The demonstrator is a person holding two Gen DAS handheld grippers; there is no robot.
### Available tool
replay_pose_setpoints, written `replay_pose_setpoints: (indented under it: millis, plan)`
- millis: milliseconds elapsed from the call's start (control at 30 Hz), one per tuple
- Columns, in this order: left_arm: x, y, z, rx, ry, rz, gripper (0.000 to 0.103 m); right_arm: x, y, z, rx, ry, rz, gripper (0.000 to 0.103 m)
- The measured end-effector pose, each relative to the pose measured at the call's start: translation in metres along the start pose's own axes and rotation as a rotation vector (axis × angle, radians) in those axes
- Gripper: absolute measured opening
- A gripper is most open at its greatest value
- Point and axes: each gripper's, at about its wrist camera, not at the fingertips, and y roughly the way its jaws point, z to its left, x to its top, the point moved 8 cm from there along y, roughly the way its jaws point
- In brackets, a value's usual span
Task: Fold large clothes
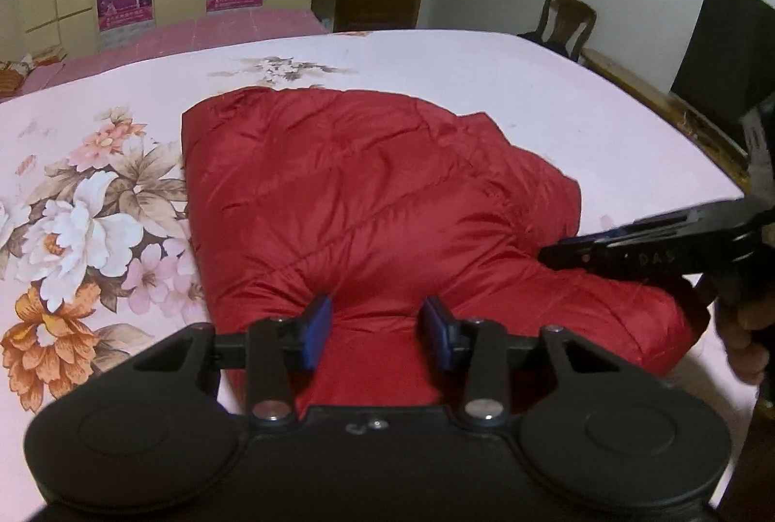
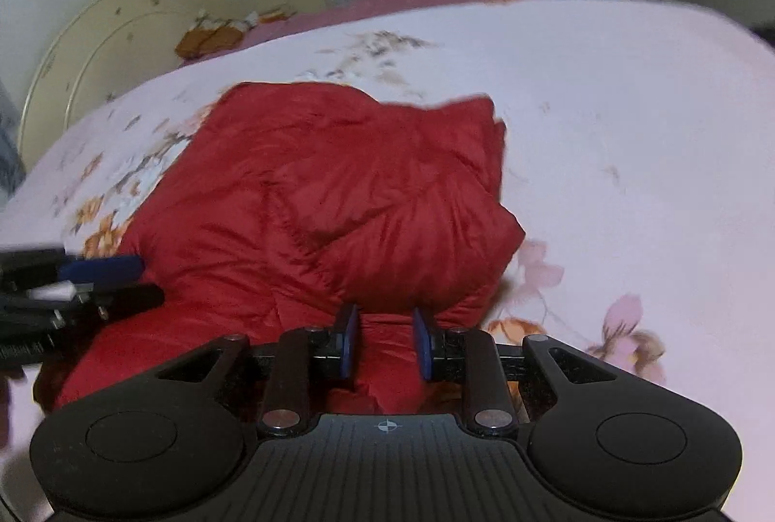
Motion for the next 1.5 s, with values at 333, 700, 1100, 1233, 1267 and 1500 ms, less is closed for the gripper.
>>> replay_pose_setpoints:
  millis: [333, 700, 1100, 1233, 1267, 1500]
  plan:
    - [-0.018, -0.073, -0.026, -0.043, -0.025, -0.063, 0.039, -0.012, -0.097, 0.043, 0.113, -0.106, -0.085, 0.023]
    - [-0.056, -0.045, -0.031, 0.025, 0.033, -0.050, 0.041, -0.072, -0.041, 0.039, 0.113, -0.101, 0.024, 0.023]
    - [0.022, -0.048, 0.047, 0.013, -0.189, -0.157, 0.073, 0.027, -0.061, -0.046, 0.073, 0.169, -0.208, 0.039]
    - [0.022, -0.014, 0.070, -0.020, -0.326, -0.100, 0.072, 0.046, -0.031, -0.065, 0.122, 0.266, -0.195, 0.033]
    - [0.019, -0.008, 0.073, -0.026, -0.344, -0.088, 0.073, 0.047, -0.026, -0.066, 0.126, 0.263, -0.192, 0.033]
    - [0.003, 0.006, 0.080, -0.061, -0.451, -0.065, 0.077, 0.030, 0.020, -0.082, 0.122, 0.269, -0.093, 0.017]
